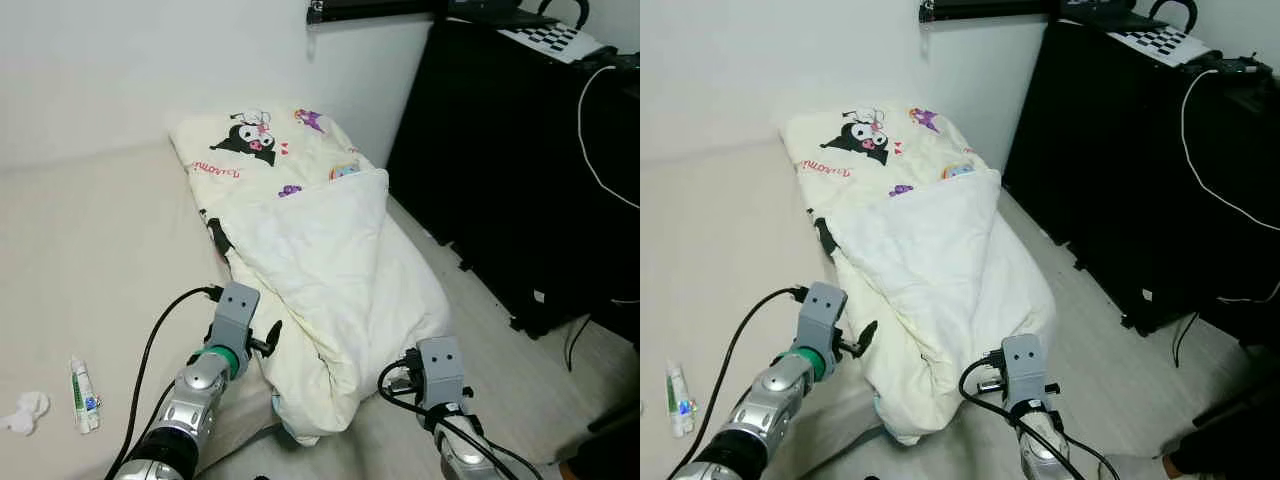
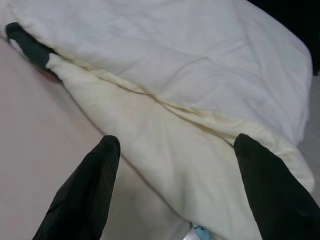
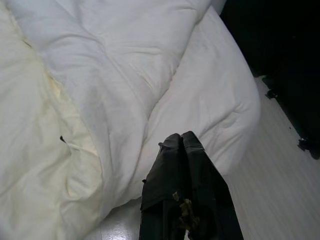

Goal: Clean up the room

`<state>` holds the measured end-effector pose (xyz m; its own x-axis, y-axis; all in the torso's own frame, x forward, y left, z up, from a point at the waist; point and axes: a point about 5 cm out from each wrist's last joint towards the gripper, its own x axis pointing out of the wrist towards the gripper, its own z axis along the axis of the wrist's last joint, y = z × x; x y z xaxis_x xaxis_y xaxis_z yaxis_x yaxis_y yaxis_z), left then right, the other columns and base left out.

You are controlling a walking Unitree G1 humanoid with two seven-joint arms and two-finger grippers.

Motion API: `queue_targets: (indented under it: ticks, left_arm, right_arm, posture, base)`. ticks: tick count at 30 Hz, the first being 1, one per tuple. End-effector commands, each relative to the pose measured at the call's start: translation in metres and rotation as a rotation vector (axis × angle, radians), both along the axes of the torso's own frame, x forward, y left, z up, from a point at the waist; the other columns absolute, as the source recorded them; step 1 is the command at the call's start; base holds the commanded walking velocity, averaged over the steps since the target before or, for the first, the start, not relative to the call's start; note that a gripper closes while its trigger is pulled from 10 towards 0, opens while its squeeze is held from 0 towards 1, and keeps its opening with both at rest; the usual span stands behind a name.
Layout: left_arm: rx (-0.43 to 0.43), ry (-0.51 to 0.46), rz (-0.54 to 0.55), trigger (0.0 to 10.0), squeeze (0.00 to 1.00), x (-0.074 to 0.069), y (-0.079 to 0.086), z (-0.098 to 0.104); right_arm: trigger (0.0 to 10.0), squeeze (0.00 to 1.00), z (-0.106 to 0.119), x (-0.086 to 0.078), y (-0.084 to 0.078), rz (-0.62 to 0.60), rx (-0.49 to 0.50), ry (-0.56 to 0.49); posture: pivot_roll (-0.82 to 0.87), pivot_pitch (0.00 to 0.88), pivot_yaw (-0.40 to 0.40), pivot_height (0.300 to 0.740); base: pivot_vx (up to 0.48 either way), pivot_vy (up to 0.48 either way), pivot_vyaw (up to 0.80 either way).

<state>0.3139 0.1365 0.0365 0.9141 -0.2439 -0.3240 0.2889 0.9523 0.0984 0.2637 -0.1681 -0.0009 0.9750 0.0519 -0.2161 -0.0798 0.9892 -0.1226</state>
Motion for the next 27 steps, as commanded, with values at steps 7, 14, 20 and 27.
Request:
queue_targets:
  ticks: [7, 14, 20, 27]
  left_arm:
    - [0.004, 0.034, -0.019, 10.0, 0.0, -0.0081, -0.0025, -0.0076]
    - [0.01, 0.04, -0.021, 10.0, 0.0, -0.0092, -0.0025, -0.0081]
    - [0.008, 0.037, -0.022, 10.0, 0.0, -0.0088, -0.0032, -0.007]
    - [0.013, 0.032, -0.008, 10.0, 0.0, -0.0084, -0.0012, -0.0059]
  right_arm:
    - [10.0, 0.0, -0.004, -0.0063, -0.0034, -0.043, 0.028, 0.003]
    - [10.0, 0.0, -0.002, -0.0052, -0.004, -0.045, 0.023, -0.008]
    - [10.0, 0.0, -0.0009, -0.0043, -0.0031, -0.037, 0.017, -0.014]
    - [10.0, 0.0, 0.0011, -0.003, -0.0011, -0.021, 0.012, -0.026]
  posture:
    - [0.0, 0.059, -0.018, 0.74]
    - [0.0, 0.059, -0.018, 0.71]
    - [0.0, 0.062, -0.02, 0.685]
    - [0.0, 0.062, -0.02, 0.66]
  base:
    - [0.0, 0.0, 0.0]
    - [0.0, 0.0, 0.0]
    - [0.0, 0.0, 0.0]
    - [0.0, 0.0, 0.0]
